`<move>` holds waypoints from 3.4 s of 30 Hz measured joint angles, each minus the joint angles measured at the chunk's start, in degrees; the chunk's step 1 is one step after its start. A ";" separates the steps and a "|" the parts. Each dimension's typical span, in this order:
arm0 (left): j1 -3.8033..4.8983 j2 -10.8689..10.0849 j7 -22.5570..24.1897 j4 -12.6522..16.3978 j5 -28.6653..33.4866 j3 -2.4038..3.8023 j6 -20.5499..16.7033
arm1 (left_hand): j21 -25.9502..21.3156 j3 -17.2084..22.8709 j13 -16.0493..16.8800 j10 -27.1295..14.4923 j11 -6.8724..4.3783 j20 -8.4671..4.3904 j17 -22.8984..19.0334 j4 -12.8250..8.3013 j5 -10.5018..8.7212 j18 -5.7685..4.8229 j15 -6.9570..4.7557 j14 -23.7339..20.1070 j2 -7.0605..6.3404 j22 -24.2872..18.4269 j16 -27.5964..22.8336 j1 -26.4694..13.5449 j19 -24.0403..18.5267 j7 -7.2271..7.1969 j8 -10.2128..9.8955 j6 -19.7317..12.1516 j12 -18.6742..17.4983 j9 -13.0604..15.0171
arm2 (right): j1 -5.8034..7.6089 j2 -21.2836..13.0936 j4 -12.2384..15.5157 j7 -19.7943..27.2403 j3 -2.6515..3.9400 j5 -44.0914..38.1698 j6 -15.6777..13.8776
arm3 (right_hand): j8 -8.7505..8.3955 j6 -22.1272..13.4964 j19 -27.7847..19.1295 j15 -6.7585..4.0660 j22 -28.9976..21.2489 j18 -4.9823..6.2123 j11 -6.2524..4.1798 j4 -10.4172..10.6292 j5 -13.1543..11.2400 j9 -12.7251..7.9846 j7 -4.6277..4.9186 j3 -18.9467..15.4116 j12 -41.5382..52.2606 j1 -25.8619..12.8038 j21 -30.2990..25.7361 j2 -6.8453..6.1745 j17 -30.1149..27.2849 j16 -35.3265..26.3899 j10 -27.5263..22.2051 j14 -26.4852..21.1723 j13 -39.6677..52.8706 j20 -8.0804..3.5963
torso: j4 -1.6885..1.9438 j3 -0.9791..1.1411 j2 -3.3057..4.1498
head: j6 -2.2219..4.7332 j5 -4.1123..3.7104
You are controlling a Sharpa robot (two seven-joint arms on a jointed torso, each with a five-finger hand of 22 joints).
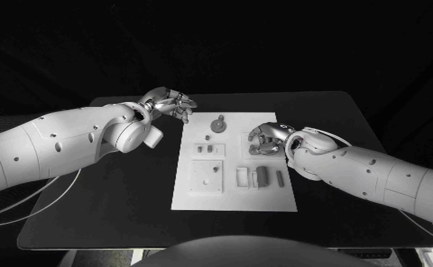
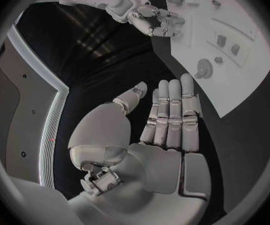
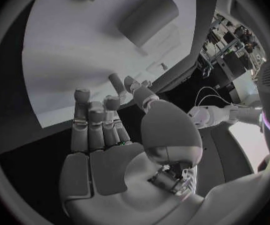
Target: Assemble the parts on the task board
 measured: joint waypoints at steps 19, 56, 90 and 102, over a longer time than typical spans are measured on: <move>0.00 -0.05 -0.06 0.01 0.00 -0.01 0.04 | -0.22 0.00 -0.01 0.00 0.00 0.01 -0.10 0.00 0.00 0.62 0.00 0.00 0.00 -0.05 0.00 0.00 0.01 0.00 0.00 0.00 0.00 -0.23 | -0.53 0.51 -0.37 0.28 -0.01 -1.12 -0.76 | 4.29 8.16 0.21 -2.52 -0.01 0.86 -2.85 0.07 -2.67 2.05 -2.48 4.05 -0.01 2.61 0.33 2.12 -0.29 0.43 1.39 0.72 -0.70 -0.24 | 0.01 -0.07 0.00 | -0.29 0.05; 0.00 -0.12 -0.53 -0.12 0.01 0.00 0.21 | -0.22 0.00 -0.02 0.00 0.00 0.01 -0.27 0.00 0.00 0.31 0.00 0.00 0.00 -0.09 0.00 0.00 0.01 -0.01 -0.20 -0.01 0.00 -0.72 | -0.48 -1.56 2.14 1.44 0.24 -0.02 -2.82 | 5.27 10.62 0.64 -3.73 -0.01 0.79 -4.27 0.79 -5.56 2.33 -4.48 11.57 -0.52 -0.34 1.09 5.83 -0.41 0.42 2.84 1.49 -0.89 -0.64 | -0.01 -0.03 -0.03 | -0.48 -0.02; 0.01 -0.26 -0.95 -0.50 -0.03 0.00 0.18 | -0.44 -0.15 -0.02 0.00 0.00 0.01 -0.38 0.15 0.00 -0.02 0.00 0.00 0.00 -0.19 0.00 0.00 0.01 -0.01 -0.24 -0.01 -0.22 -1.02 | 1.82 -0.13 12.80 1.56 0.94 -1.09 -2.21 | 5.28 10.63 0.85 -3.53 -0.01 0.38 -4.26 0.46 -5.61 2.31 -4.48 12.21 -0.75 -0.35 1.09 5.80 -0.40 0.42 2.84 1.56 -0.89 -0.84 | -0.02 -0.04 -0.03 | -0.35 0.54; 0.17 0.09 -0.31 -1.44 -0.02 0.03 -0.53 | -0.44 -0.15 -0.02 0.00 0.00 0.01 -0.43 0.15 0.00 0.60 0.00 0.00 0.01 -0.19 0.00 0.01 0.01 -0.01 -0.24 -0.01 -0.22 -1.14 | 1.88 5.35 11.74 1.60 -1.13 -2.78 -0.84 | 5.28 10.81 0.84 -3.83 -0.02 0.37 -4.26 0.38 -5.62 2.32 -4.67 12.29 -0.75 -0.89 1.09 5.28 -0.40 0.42 2.84 1.60 -0.88 -0.83 | 0.09 -0.17 0.01 | -0.23 0.64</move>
